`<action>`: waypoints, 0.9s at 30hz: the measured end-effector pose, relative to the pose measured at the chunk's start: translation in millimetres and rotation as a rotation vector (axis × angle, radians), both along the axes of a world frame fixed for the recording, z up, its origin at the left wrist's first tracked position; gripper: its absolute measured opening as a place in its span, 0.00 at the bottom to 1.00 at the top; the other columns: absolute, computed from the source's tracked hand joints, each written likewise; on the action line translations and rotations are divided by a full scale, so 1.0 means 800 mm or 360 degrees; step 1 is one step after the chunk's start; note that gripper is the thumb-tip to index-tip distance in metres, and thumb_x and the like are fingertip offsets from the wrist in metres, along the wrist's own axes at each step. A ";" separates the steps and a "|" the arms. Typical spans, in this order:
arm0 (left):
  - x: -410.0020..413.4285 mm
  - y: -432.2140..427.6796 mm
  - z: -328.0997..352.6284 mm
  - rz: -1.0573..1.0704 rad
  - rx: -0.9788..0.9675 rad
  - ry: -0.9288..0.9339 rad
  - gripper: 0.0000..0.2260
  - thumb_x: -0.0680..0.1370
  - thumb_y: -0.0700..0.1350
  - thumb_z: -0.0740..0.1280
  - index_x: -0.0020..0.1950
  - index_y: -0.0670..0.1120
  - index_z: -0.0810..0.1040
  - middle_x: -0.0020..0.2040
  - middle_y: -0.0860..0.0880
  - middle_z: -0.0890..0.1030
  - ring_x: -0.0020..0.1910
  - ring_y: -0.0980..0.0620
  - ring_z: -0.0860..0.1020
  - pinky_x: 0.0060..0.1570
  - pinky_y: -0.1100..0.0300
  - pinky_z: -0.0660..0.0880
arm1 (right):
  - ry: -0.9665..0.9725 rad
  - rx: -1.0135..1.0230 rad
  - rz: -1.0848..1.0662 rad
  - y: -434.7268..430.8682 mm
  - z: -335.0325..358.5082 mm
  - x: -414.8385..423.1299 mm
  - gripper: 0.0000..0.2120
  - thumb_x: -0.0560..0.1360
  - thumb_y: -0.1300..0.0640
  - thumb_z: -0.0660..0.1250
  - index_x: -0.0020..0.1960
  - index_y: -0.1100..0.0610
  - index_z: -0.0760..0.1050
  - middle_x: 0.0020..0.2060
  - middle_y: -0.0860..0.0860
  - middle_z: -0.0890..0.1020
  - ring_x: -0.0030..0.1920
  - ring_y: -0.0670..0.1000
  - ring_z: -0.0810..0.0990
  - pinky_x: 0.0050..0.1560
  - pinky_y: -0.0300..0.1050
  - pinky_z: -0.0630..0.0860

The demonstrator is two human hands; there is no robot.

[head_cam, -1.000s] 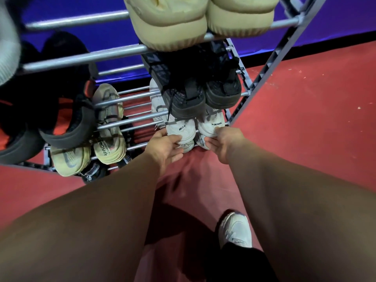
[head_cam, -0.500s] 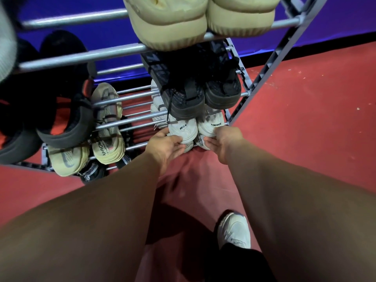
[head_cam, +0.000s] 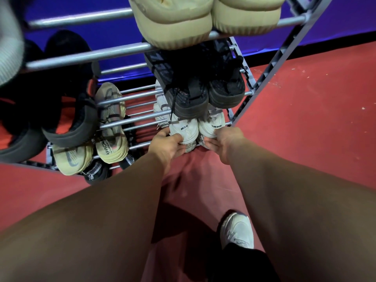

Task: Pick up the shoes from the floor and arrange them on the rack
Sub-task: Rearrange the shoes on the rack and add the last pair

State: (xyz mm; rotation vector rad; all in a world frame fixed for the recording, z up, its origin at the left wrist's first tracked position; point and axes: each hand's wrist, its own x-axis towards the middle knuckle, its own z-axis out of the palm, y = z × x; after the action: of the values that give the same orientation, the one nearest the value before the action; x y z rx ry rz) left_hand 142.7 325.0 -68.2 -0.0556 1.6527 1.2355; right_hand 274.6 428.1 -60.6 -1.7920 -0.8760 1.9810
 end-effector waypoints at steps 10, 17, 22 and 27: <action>0.001 -0.004 0.007 0.0057 0.0046 -0.0071 0.21 0.78 0.35 0.69 0.71 0.45 0.72 0.54 0.40 0.85 0.51 0.43 0.86 0.50 0.54 0.84 | -0.0038 0.0035 0.0012 -0.001 0.002 0.000 0.21 0.82 0.67 0.59 0.75 0.64 0.65 0.56 0.59 0.78 0.45 0.55 0.83 0.34 0.42 0.84; 0.001 -0.009 0.013 0.0154 0.0099 -0.0192 0.20 0.78 0.33 0.69 0.69 0.44 0.73 0.57 0.39 0.84 0.54 0.41 0.85 0.57 0.49 0.82 | -0.0050 0.0027 0.0035 0.001 0.004 -0.004 0.20 0.82 0.66 0.60 0.74 0.64 0.67 0.54 0.58 0.78 0.44 0.54 0.83 0.38 0.44 0.85; -0.005 -0.011 0.012 0.0155 0.0088 -0.0216 0.21 0.77 0.32 0.69 0.69 0.43 0.73 0.57 0.38 0.84 0.54 0.41 0.85 0.56 0.48 0.82 | -0.0056 0.0039 0.0016 -0.001 0.006 -0.007 0.20 0.82 0.66 0.60 0.74 0.65 0.67 0.61 0.62 0.80 0.43 0.54 0.83 0.36 0.42 0.84; -0.006 -0.013 0.011 0.0121 0.0078 -0.0201 0.22 0.78 0.33 0.69 0.70 0.46 0.74 0.55 0.39 0.85 0.54 0.41 0.85 0.55 0.50 0.82 | -0.0065 0.0031 0.0014 -0.005 0.011 -0.009 0.20 0.82 0.66 0.60 0.74 0.65 0.67 0.64 0.63 0.79 0.43 0.55 0.82 0.32 0.41 0.83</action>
State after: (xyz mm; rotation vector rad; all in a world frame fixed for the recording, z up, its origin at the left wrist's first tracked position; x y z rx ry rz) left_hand 137.9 314.7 -59.3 -0.1644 1.5224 1.3032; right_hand 267.2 424.5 -51.9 -1.8269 -0.9144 1.9407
